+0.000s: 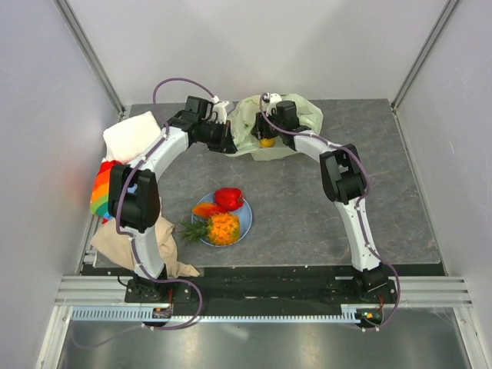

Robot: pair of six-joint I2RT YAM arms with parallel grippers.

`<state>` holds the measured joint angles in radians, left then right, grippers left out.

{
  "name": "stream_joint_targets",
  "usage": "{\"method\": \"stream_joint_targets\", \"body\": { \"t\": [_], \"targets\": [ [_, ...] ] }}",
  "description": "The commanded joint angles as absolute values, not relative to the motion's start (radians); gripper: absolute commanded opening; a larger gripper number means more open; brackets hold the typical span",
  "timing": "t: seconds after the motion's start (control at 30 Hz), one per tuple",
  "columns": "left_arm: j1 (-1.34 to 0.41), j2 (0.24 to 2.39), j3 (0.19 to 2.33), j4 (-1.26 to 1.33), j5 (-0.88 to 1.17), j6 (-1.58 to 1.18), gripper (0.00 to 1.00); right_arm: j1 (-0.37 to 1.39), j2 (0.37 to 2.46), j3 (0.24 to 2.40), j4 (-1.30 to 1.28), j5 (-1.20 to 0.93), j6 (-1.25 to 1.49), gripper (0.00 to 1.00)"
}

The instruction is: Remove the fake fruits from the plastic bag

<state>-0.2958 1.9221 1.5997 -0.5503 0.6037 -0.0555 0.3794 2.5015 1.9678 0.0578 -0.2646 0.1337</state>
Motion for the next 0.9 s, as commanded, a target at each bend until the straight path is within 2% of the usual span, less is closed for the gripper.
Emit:
{"method": "stream_joint_targets", "body": {
  "t": [0.0, 0.2, 0.5, 0.57, 0.67, 0.7, 0.77, 0.8, 0.87],
  "targets": [
    [-0.290, 1.890, 1.628, -0.548, 0.597, -0.043, 0.02, 0.351, 2.392, 1.941, 0.104, -0.281, 0.153, 0.54],
    [-0.290, 1.882, 1.623, -0.549, 0.604, -0.040, 0.01, 0.281, 2.174, 1.703, 0.101, -0.345, 0.155, 0.36],
    [-0.298, 1.839, 1.591, -0.564, 0.801, -0.077, 0.02, 0.193, 1.852, 1.418, -0.174, -0.442, 0.009, 0.31],
    [-0.298, 1.790, 1.566, -0.565, 0.830, -0.098, 0.02, 0.193, 1.787, 1.382, -0.199, -0.468, -0.030, 0.36],
    [-0.308, 1.763, 1.529, -0.548, 0.804, -0.117, 0.02, 0.213, 1.793, 1.364, -0.166, -0.514, -0.048, 0.51],
    [-0.314, 1.767, 1.526, -0.540, 0.795, -0.117, 0.02, 0.224, 1.810, 1.385, -0.157, -0.494, -0.029, 0.65],
    [-0.319, 1.787, 1.532, -0.526, 0.775, -0.106, 0.02, 0.247, 1.886, 1.464, -0.147, -0.469, -0.003, 0.77],
    [-0.319, 1.796, 1.549, -0.526, 0.769, -0.106, 0.02, 0.252, 1.916, 1.492, -0.141, -0.463, 0.050, 0.98],
    [-0.319, 1.818, 1.566, -0.528, 0.765, -0.100, 0.01, 0.252, 2.011, 1.590, -0.150, -0.425, 0.109, 0.98]
  ]
}}
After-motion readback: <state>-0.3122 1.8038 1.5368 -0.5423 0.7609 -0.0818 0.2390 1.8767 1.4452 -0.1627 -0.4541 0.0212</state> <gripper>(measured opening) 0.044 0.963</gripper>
